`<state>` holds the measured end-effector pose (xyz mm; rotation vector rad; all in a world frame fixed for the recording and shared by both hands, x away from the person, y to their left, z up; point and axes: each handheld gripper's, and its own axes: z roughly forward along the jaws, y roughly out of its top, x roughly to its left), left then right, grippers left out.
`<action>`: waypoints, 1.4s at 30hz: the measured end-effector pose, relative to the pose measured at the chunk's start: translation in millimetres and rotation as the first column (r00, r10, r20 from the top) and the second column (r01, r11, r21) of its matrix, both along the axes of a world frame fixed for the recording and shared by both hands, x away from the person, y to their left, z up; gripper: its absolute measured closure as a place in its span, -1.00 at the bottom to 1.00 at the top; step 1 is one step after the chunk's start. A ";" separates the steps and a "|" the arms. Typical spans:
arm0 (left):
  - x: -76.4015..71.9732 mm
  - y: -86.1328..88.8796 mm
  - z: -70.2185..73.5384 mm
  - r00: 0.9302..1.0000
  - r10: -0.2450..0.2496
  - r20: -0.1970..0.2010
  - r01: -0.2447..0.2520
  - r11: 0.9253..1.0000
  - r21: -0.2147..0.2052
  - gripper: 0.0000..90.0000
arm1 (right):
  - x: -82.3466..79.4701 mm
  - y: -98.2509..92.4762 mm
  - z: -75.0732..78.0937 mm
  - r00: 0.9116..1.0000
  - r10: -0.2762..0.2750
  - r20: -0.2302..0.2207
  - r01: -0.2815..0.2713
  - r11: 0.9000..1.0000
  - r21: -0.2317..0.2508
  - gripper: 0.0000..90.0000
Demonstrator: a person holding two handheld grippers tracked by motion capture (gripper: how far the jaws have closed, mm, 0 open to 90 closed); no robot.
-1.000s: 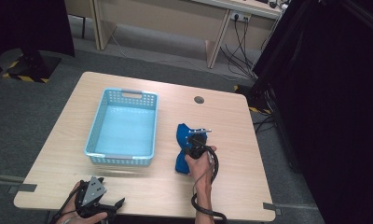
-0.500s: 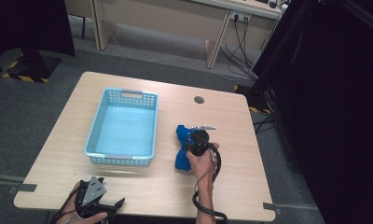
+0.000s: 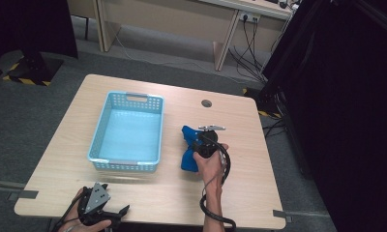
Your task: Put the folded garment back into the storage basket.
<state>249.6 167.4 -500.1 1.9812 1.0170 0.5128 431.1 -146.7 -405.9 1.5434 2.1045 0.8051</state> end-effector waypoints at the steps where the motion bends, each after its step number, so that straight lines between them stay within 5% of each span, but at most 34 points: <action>1: 0.0 0.0 0.0 1.000 0.000 0.000 0.000 1.000 0.000 -1.00 | -0.2 0.4 1.8 1.000 0.000 0.003 0.000 1.000 -0.001 0.57; 42: -0.2 -0.1 0.0 1.000 -0.001 -0.001 0.001 1.000 -0.001 -1.00 | 5.8 39.4 67.4 0.992 0.078 0.103 -0.079 0.997 0.001 0.57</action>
